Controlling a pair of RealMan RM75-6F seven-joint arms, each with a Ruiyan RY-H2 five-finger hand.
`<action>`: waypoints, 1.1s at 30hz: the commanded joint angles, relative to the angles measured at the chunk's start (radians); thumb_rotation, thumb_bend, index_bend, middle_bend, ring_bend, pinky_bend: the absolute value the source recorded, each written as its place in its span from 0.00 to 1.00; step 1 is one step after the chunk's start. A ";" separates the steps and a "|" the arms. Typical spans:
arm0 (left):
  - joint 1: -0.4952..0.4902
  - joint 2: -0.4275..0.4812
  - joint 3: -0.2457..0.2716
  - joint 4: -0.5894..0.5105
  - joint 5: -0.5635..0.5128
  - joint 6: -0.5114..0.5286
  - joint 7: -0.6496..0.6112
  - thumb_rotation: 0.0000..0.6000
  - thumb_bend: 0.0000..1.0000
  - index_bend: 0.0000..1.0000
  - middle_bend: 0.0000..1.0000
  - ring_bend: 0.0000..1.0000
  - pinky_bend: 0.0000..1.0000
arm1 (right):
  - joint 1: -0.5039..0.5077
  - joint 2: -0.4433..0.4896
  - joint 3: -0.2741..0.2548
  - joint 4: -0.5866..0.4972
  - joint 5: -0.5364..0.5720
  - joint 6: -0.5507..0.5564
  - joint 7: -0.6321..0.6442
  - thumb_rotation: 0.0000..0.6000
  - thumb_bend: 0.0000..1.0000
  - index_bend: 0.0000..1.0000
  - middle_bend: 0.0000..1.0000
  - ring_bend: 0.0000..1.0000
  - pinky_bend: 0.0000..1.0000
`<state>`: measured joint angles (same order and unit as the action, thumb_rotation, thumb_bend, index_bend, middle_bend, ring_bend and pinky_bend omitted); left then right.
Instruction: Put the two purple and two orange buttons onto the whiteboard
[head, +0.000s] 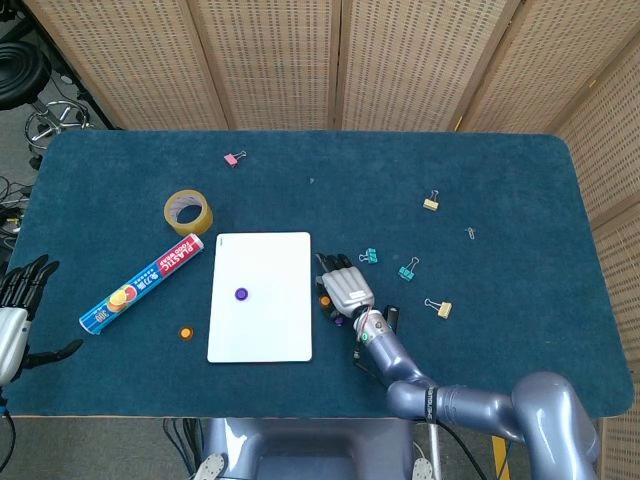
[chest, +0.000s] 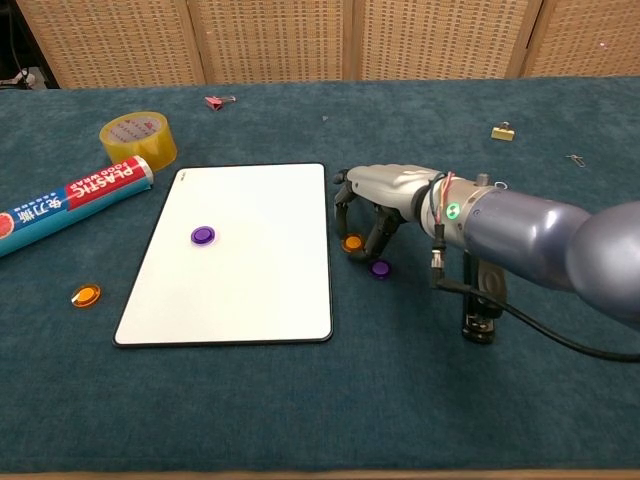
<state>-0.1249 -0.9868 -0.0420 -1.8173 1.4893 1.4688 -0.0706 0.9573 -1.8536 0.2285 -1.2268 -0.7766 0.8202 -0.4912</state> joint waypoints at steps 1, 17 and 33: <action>0.001 0.000 0.000 0.000 0.001 0.001 0.000 1.00 0.03 0.00 0.00 0.00 0.00 | -0.001 0.001 0.000 -0.002 -0.001 0.002 0.001 1.00 0.36 0.49 0.00 0.00 0.00; 0.003 0.003 -0.002 -0.005 0.001 -0.004 -0.003 1.00 0.03 0.00 0.00 0.00 0.00 | 0.005 0.023 0.014 -0.055 -0.017 0.030 -0.006 1.00 0.38 0.50 0.00 0.00 0.00; 0.007 0.016 -0.003 -0.007 0.013 0.000 -0.032 1.00 0.03 0.00 0.00 0.00 0.00 | 0.011 0.055 -0.004 -0.304 -0.041 0.097 -0.066 1.00 0.41 0.51 0.00 0.00 0.00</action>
<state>-0.1188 -0.9714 -0.0449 -1.8232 1.5008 1.4674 -0.1025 0.9680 -1.8057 0.2343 -1.5024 -0.8152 0.9035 -0.5396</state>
